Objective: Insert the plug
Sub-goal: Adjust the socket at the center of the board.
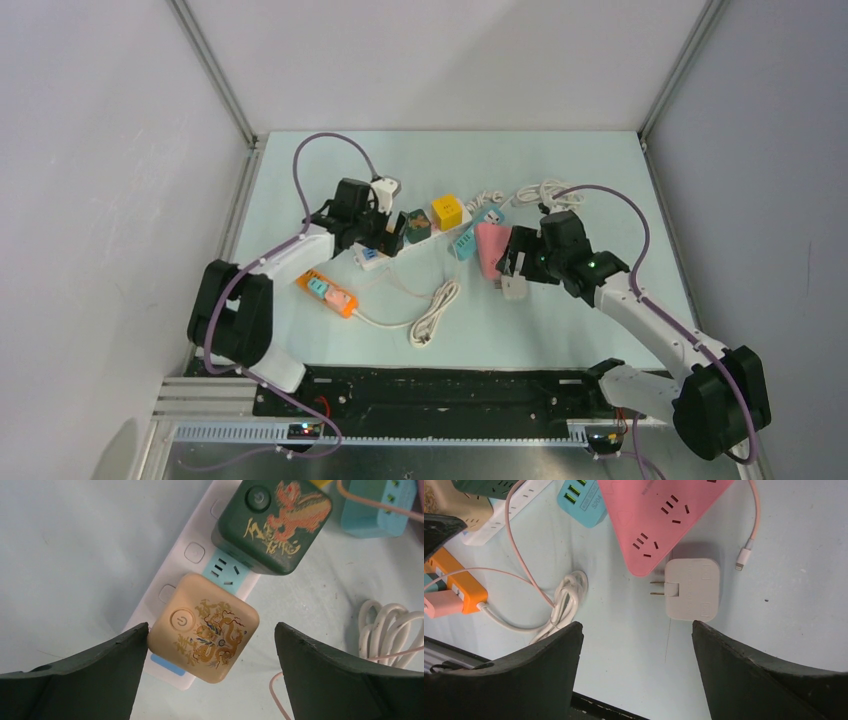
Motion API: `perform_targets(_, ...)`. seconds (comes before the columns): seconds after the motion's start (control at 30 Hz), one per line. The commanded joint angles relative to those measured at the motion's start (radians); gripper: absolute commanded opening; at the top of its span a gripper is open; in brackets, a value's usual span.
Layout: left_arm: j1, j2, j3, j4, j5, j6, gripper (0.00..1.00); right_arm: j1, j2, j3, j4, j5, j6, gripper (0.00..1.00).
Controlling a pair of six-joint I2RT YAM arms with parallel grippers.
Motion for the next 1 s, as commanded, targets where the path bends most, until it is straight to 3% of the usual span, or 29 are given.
perform_targets(0.0, -0.001, 0.050, 0.024, -0.059, 0.001, 0.001, 1.00, -0.005, -0.007, 0.033, 0.008, -0.019, -0.015, 0.84)
perform_targets(0.13, -0.002, 0.085, 0.049, -0.093, -0.006, 0.012, 1.00, -0.010, -0.008, 0.033, 0.019, -0.039, -0.015, 0.84)
perform_targets(0.47, -0.002, 0.109, 0.097, -0.117, -0.173, 0.046, 1.00, -0.015, -0.014, 0.033, 0.013, -0.049, -0.014, 0.84)
perform_targets(0.97, -0.003, 0.239, 0.161, -0.188, -0.277, 0.206, 1.00, -0.036, -0.025, 0.033, 0.024, -0.087, -0.014, 0.84)
